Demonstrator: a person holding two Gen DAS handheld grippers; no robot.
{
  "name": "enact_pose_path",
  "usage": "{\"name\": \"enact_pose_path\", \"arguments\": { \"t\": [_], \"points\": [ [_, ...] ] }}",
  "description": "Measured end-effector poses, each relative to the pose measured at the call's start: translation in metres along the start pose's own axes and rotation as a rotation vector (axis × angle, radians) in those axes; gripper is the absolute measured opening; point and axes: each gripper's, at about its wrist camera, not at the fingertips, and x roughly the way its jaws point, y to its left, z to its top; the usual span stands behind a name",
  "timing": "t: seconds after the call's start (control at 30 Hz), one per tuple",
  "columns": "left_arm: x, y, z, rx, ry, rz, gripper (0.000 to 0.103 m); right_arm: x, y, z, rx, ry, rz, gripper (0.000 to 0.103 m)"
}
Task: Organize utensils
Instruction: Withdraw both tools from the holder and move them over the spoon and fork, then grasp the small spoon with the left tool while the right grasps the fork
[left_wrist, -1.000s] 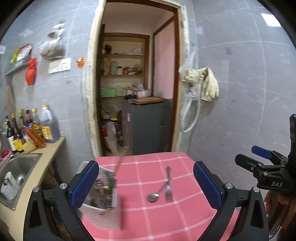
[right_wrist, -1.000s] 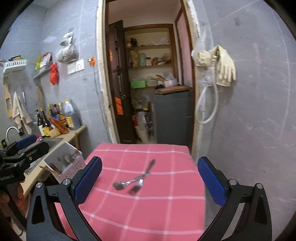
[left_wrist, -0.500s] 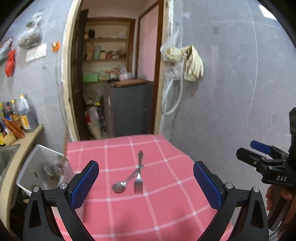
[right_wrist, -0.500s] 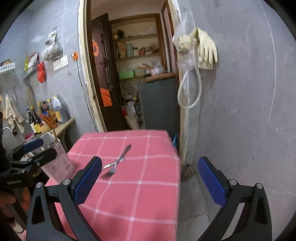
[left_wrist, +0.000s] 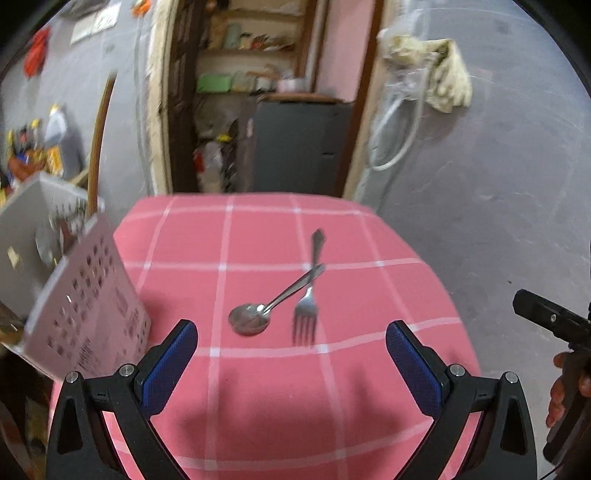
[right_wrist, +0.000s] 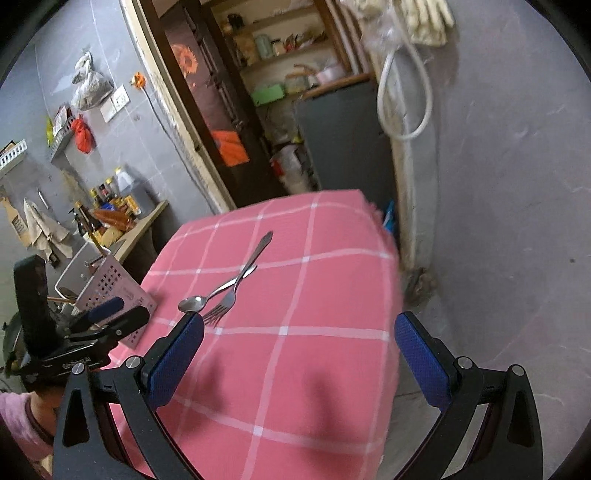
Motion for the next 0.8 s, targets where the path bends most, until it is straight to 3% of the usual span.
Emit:
{"name": "enact_pose_path", "arguments": {
  "t": [0.17, 0.43, 0.5, 0.6, 0.8],
  "points": [
    [0.026, 0.014, -0.002, -0.083, 0.027, 0.022, 0.094, 0.048, 0.000, 0.003, 0.006, 0.073, 0.054, 0.085],
    [0.071, 0.039, 0.002, -0.246, 0.091, 0.015, 0.066, 0.128, 0.027, 0.014, -0.024, 0.188, 0.157, 0.052],
    [0.078, 0.041, 0.001, -0.268, 0.102, 0.019, 0.062, 0.142, 0.034, 0.018, -0.030, 0.210, 0.173, 0.052],
    [0.087, 0.044, 0.000, -0.285, 0.116, 0.021, 0.053, 0.167, 0.049, 0.023, -0.046, 0.242, 0.189, 0.041],
    [0.097, 0.049, -0.004, -0.305, 0.143, 0.000, 0.040, 0.208, 0.067, 0.032, -0.032, 0.277, 0.174, 0.040]
  ]
}}
